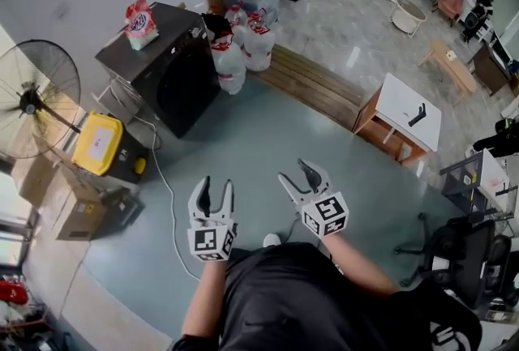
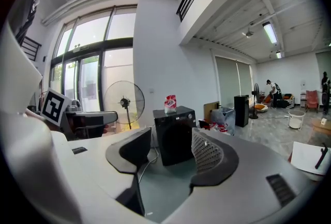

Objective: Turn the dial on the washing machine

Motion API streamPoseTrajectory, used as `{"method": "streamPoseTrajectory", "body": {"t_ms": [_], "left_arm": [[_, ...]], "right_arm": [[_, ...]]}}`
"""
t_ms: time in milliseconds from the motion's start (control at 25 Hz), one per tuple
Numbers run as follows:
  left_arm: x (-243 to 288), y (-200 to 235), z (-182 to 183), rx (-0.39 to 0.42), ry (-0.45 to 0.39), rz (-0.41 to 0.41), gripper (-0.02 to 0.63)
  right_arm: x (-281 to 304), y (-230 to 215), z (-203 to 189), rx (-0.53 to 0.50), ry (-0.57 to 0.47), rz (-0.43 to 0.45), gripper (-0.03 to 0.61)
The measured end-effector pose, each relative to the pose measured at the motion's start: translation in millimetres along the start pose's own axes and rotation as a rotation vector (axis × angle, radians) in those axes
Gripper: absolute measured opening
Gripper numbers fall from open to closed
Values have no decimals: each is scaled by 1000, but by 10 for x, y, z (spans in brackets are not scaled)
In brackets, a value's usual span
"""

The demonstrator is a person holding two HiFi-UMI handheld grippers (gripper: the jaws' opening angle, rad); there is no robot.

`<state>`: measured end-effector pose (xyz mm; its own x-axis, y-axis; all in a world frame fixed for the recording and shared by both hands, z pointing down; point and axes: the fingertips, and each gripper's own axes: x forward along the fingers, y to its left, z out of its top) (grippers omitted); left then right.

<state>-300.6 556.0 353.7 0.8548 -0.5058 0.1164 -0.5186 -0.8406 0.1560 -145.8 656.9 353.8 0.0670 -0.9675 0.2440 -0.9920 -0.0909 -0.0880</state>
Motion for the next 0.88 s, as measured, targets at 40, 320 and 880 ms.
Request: {"method": "streamPoseTrajectory", "body": {"t_ms": [40,320,880], "left_arm": [[0,5,9,-1,-3,5,196],[36,2,22,12,-18,37,196],[975,314,-5,-4,4,-32,195]], "right_arm": [[5,-8,3,5,-2,1,218],[48,-104,-87,20,1,19,218],[749,-542,-78,48,36,-31,218]]}}
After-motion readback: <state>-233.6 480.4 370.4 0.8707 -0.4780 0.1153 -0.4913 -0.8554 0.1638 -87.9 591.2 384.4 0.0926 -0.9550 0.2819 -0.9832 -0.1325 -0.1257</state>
